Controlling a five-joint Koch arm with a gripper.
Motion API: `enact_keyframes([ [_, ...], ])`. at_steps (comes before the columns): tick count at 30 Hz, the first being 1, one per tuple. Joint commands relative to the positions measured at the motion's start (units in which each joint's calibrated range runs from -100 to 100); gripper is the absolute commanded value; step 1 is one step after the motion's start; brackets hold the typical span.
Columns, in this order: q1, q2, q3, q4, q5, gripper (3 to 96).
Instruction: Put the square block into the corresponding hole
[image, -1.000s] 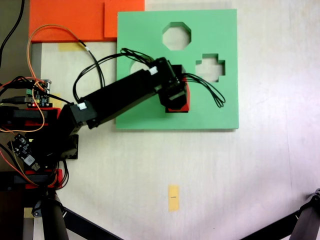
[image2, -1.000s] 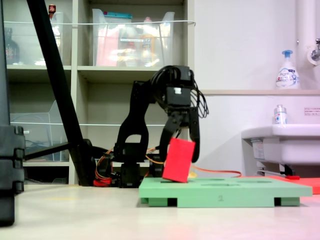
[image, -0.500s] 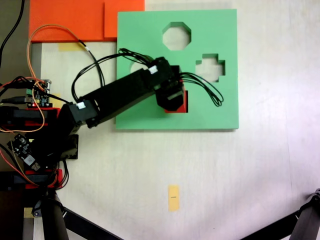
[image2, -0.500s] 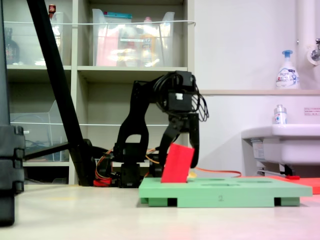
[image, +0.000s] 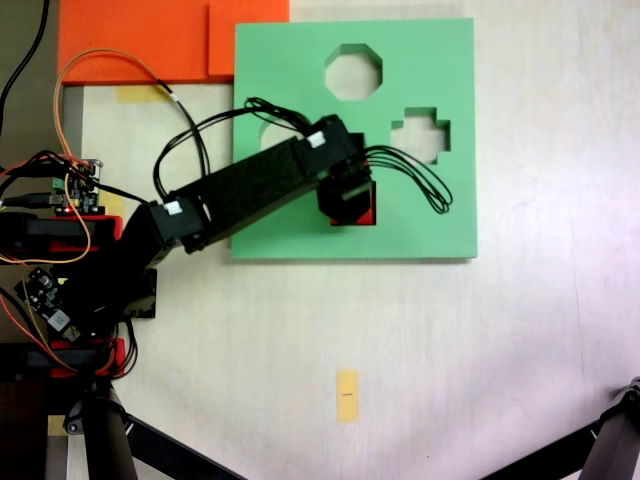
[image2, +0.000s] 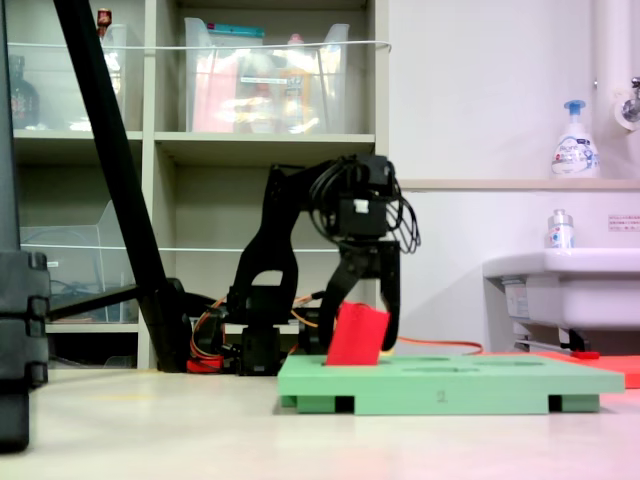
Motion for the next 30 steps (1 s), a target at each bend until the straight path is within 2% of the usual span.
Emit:
enact_keyframes([
  [1,-0.78,1.94,-0.11,-2.06,-0.78,19.3],
  [3,-1.03,3.48,-0.11,-2.06,-1.03,24.0],
  [4,-1.07,4.04,-0.11,-2.06,-1.03,29.1],
  [5,-1.07,4.46,-0.11,-2.06,-0.98,38.1],
  [6,-1.07,5.29,-0.11,-2.06,-0.98,52.5],
  [7,-1.07,5.43,-0.11,-2.06,-1.03,59.2],
  [10,-1.07,5.57,-0.01,-2.06,-1.86,60.7],
  [11,-1.07,5.43,-0.01,-2.06,-1.95,64.1],
  [13,-1.07,5.43,0.09,-2.06,-3.61,77.7],
  [15,-1.07,5.15,0.39,-2.06,-4.44,85.0],
  [20,-1.03,-3.09,4.18,-2.06,-5.32,86.0],
  [26,-1.12,-25.57,9.07,-2.06,-8.40,85.7],
  [30,-1.86,-38.98,19.33,-2.06,-16.65,85.6],
])
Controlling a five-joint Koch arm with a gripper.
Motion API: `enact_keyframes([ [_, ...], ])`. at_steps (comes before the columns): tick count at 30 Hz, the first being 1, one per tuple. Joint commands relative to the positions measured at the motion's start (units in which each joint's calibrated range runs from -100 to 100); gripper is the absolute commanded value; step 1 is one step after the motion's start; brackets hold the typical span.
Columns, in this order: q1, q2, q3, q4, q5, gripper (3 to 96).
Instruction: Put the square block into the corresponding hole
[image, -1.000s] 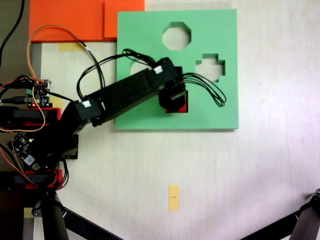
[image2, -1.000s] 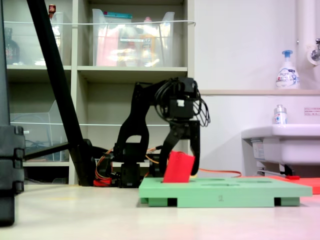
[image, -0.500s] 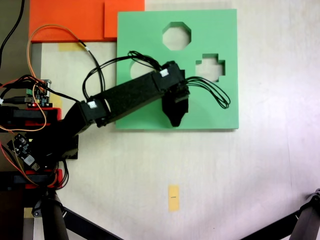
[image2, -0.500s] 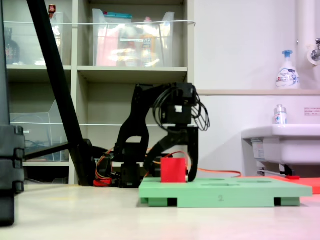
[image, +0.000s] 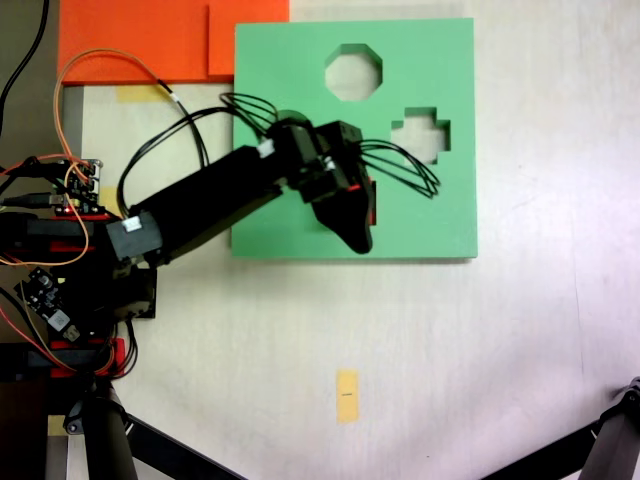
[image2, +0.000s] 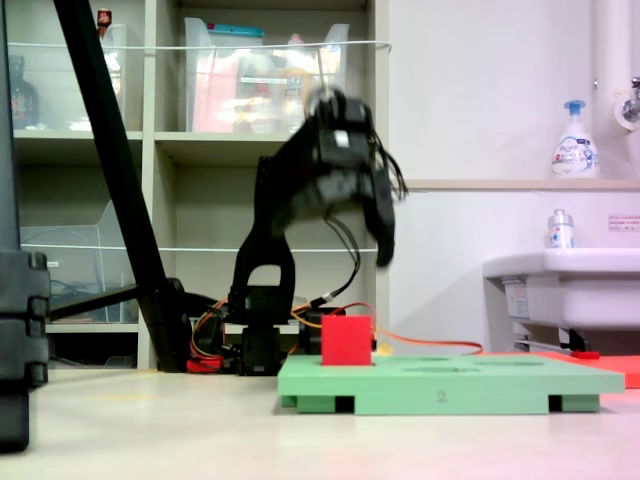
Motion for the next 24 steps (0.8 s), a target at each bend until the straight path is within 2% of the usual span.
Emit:
enact_keyframes([
  [1,-0.88,-15.81,7.59,-1.66,-10.45,85.6],
  [6,-6.11,-33.68,8.09,-1.66,-33.21,84.8],
  [8,-9.72,-36.90,8.09,-1.66,-33.99,69.8],
  [14,-14.21,-33.82,5.00,-1.66,-38.34,68.9],
  [16,-14.31,-38.43,-7.76,3.25,-38.68,68.9],
  [19,-15.34,-56.45,-42.36,31.46,-38.68,67.4],
  [24,-13.92,-72.79,-75.96,49.37,-38.73,65.0],
])
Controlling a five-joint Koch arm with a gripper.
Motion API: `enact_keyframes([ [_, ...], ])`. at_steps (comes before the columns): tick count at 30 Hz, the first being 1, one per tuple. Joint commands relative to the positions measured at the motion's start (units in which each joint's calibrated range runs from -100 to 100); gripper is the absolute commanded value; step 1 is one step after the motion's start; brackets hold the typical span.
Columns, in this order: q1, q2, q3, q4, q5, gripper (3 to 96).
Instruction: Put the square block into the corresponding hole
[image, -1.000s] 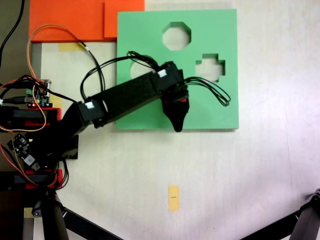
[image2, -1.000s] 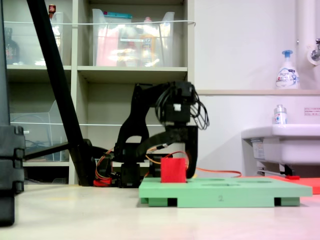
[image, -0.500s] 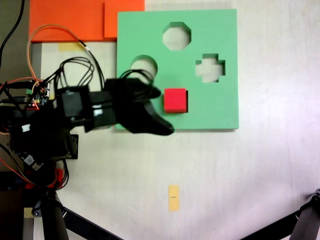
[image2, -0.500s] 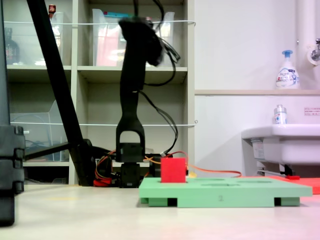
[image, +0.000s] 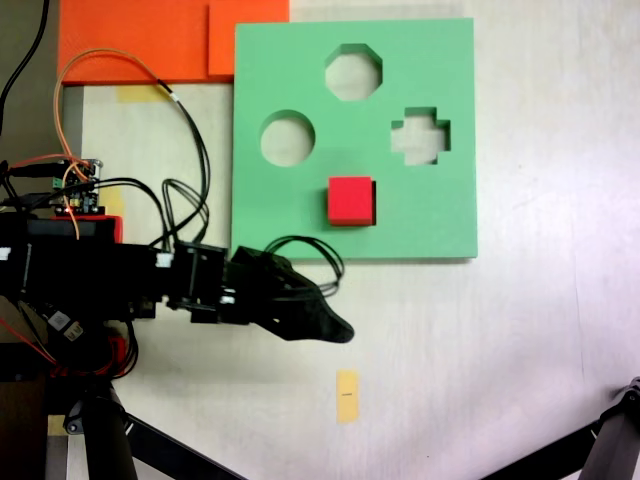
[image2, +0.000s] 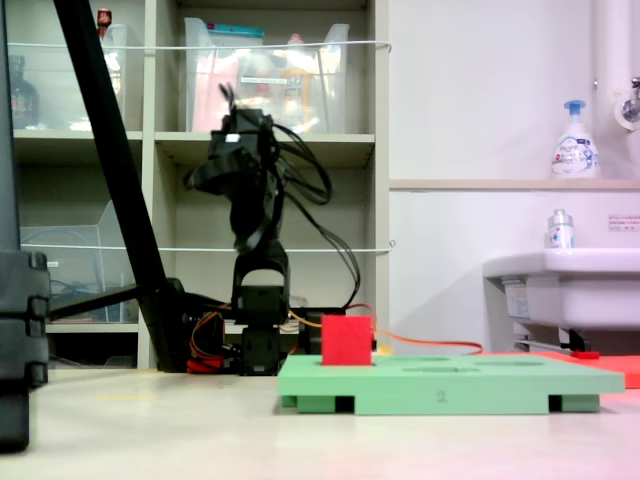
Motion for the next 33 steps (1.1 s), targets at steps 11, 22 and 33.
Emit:
enact_keyframes([
  [11,3.81,-22.85,-86.33,78.49,-13.43,65.2],
  [22,3.22,-22.85,-86.62,66.94,-19.44,61.7],
  [33,3.13,-22.85,-86.62,66.94,-19.49,47.4],
])
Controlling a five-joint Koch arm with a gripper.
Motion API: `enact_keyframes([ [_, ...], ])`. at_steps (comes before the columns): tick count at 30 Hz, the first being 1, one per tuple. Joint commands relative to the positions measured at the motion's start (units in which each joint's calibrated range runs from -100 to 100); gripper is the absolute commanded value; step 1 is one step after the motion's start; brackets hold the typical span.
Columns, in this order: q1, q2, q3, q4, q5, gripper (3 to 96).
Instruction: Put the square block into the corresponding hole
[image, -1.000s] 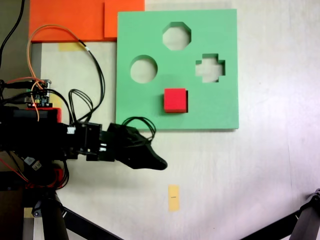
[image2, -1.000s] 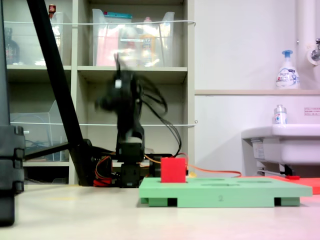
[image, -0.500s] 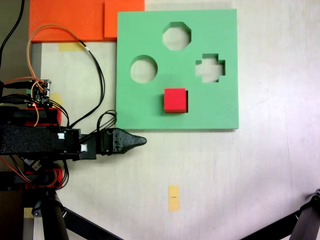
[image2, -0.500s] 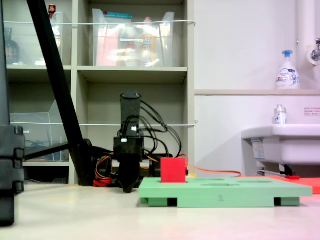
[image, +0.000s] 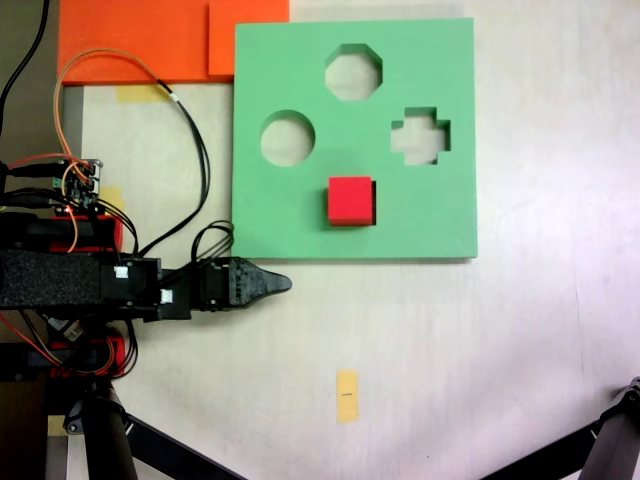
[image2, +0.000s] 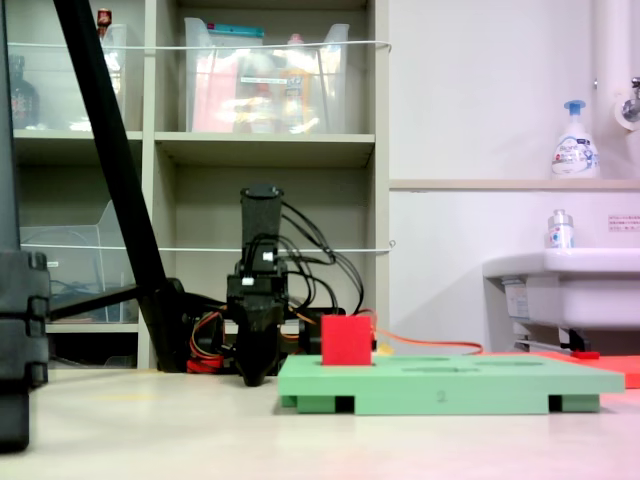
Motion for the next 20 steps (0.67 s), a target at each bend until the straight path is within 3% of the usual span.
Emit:
enact_keyframes([
  [1,-0.20,-0.55,-0.69,-6.68,-0.20,47.8],
  [20,-0.20,-0.55,-0.69,-6.68,-0.20,48.7],
])
